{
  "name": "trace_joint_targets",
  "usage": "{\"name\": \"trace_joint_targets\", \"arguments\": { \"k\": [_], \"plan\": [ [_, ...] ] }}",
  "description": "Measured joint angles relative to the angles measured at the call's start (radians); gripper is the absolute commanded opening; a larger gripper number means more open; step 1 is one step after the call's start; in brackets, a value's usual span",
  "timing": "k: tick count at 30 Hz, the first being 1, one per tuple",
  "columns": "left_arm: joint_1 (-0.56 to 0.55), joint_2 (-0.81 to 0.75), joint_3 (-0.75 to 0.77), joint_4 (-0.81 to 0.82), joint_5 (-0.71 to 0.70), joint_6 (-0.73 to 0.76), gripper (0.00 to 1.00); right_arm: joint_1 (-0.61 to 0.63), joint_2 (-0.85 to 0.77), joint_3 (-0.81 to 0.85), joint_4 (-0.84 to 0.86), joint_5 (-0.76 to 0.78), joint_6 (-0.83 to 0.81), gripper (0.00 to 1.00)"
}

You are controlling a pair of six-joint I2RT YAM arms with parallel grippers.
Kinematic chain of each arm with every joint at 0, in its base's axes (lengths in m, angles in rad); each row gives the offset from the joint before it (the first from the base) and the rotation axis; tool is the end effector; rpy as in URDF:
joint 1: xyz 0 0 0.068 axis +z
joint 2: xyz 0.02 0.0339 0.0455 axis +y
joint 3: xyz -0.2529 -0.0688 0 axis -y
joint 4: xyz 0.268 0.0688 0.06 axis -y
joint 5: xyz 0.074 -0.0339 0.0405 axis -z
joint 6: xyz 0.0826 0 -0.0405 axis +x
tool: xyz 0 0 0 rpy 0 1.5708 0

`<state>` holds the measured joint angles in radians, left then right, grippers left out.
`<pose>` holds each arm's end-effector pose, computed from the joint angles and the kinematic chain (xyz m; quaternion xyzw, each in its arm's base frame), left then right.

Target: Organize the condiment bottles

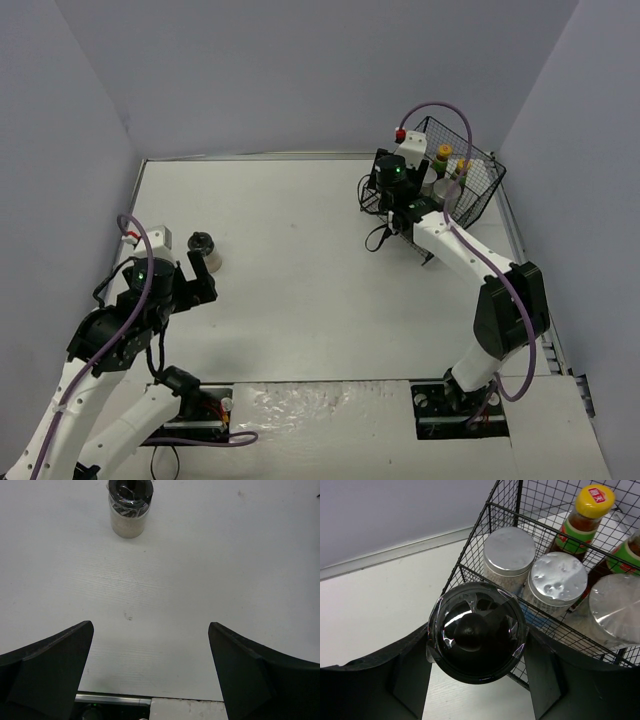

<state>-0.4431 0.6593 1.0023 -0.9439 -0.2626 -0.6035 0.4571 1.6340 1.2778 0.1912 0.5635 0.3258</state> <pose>0.1710 -0.0574 0.3281 -0.1311 0.8694 -0.1306 0.4582 0.4232 0.1590 0.3050 0.1313 0.7431 0.0408 0.6549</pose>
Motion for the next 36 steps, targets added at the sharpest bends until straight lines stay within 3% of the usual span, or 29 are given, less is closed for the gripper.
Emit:
{"name": "trace_joint_targets", "arguments": {
  "k": [14,22,25,26,29,32,36],
  "plan": [
    [0.000,-0.011,-0.016,-0.006,0.000,-0.014,0.97,-0.052,0.144,-0.001,0.031,0.026,0.080,0.00],
    [0.000,-0.011,-0.019,-0.007,0.000,-0.027,0.97,-0.058,0.221,-0.001,0.028,0.025,0.129,0.55],
    [0.000,-0.009,-0.030,-0.006,0.001,-0.032,0.97,-0.061,0.230,-0.001,0.032,0.030,0.150,0.68],
    [0.000,-0.009,-0.036,-0.008,0.001,-0.034,0.97,-0.064,0.230,-0.001,0.031,0.030,0.155,0.68],
    [0.000,-0.003,-0.056,-0.003,0.004,-0.040,0.97,-0.065,0.230,-0.001,0.027,0.023,0.171,0.90],
    [0.000,0.011,-0.079,0.001,0.002,-0.056,0.97,-0.065,0.227,-0.001,0.013,-0.001,0.181,1.00],
    [0.000,0.058,-0.095,0.009,-0.018,-0.089,0.97,-0.065,0.181,-0.007,-0.031,-0.063,0.194,1.00]
  ]
}}
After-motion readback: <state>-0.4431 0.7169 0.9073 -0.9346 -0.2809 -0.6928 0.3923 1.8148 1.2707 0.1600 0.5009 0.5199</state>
